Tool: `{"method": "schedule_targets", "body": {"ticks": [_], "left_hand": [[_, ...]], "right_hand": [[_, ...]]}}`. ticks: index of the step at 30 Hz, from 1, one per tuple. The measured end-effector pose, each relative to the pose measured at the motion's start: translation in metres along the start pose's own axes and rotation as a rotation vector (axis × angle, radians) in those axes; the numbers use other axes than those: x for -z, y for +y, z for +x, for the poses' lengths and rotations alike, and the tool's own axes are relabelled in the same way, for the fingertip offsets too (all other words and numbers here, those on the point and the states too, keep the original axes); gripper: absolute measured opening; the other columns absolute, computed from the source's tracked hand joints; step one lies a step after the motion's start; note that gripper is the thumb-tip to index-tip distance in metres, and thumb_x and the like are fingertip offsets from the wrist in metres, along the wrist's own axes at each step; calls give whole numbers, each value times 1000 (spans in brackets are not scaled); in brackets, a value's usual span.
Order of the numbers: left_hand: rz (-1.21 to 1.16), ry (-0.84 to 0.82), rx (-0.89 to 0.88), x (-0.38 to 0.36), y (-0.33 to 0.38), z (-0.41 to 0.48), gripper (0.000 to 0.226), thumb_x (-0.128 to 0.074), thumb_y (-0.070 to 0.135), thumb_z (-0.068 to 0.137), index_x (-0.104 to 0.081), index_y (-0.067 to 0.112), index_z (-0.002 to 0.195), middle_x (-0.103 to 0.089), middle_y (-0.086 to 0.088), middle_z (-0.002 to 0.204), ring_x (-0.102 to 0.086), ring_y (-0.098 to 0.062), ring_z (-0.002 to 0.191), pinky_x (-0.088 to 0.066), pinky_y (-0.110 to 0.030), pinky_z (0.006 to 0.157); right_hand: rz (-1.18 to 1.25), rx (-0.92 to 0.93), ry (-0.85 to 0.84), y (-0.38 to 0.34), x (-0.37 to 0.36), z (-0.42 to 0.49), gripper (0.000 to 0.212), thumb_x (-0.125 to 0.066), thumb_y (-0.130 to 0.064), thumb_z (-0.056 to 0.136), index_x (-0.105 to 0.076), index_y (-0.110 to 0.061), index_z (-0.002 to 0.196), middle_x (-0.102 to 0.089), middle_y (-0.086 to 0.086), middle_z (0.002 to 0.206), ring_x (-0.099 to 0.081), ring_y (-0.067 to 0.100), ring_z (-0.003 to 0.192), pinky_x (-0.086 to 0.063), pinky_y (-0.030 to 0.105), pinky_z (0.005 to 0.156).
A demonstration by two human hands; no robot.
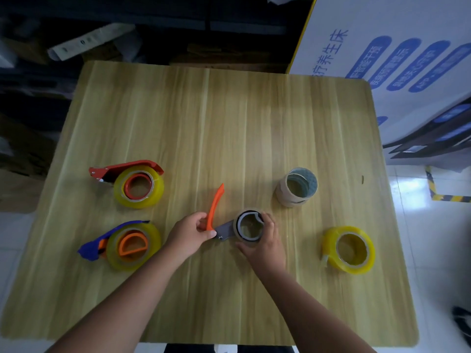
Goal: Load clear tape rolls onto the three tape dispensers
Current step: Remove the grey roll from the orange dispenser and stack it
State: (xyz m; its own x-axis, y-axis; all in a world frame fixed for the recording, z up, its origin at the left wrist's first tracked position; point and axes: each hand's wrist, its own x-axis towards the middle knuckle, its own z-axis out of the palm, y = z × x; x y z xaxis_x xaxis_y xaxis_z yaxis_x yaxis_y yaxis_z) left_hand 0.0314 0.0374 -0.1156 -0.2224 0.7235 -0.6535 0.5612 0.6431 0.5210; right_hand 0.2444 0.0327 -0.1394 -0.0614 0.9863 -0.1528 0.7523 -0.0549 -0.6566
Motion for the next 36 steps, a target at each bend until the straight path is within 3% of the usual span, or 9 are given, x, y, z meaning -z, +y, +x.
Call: {"method": "schedule_targets", "body": {"ticks": [6, 14, 19, 26, 32, 36], "left_hand": [[-6, 23, -11, -3, -3, 0, 57, -79, 32, 76, -57, 23, 128, -69, 2, 111, -64, -15, 103, -48, -30, 87], [4, 37, -31, -1, 3, -4, 55, -77, 31, 79, -57, 21, 129, -69, 2, 109, -62, -14, 99, -41, -25, 80], [-17, 40, -47, -2, 6, -7, 53, -78, 28, 79, -58, 19, 127, -67, 6, 98, -61, -11, 90, -41, -25, 78], [-10, 52, -55, -2, 8, -7, 54, -78, 27, 79, -58, 18, 128, -65, 8, 94, -61, -11, 89, -41, -24, 77], [4, 41, -74, -2, 14, -6, 51, -81, 29, 74, -63, 18, 120, -71, 3, 103, -64, -16, 94, -45, -27, 77], [36, 32, -59, 1, 14, -6, 53, -81, 31, 74, -62, 20, 122, -71, 2, 107, -64, -18, 99, -49, -30, 83]], "right_hand": [[-42, 45, 95, 1, -10, 4, 82, -90, -36, 61, -53, -4, 127, -56, 14, 134, -57, 29, 120, -56, 37, 84], [-83, 114, 102, 4, -7, 6, 75, -88, -39, 61, -60, -6, 122, -57, 14, 134, -62, 31, 113, -59, 40, 74], [-112, 172, 92, 3, -3, 6, 52, -83, -41, 64, -65, -13, 103, -51, 14, 138, -59, 33, 113, -58, 40, 74], [-5, 177, 133, -5, 8, 1, 70, -86, -39, 63, -55, -9, 118, -52, 14, 134, -57, 30, 116, -56, 42, 80], [65, 210, 216, -25, 45, 2, 75, -82, -46, 64, -47, -15, 123, -51, 13, 131, -53, 24, 117, -56, 38, 75], [59, 184, 292, -24, 86, 26, 83, -86, -35, 63, -48, -11, 133, -50, 10, 130, -49, 21, 121, -48, 31, 90]]}}
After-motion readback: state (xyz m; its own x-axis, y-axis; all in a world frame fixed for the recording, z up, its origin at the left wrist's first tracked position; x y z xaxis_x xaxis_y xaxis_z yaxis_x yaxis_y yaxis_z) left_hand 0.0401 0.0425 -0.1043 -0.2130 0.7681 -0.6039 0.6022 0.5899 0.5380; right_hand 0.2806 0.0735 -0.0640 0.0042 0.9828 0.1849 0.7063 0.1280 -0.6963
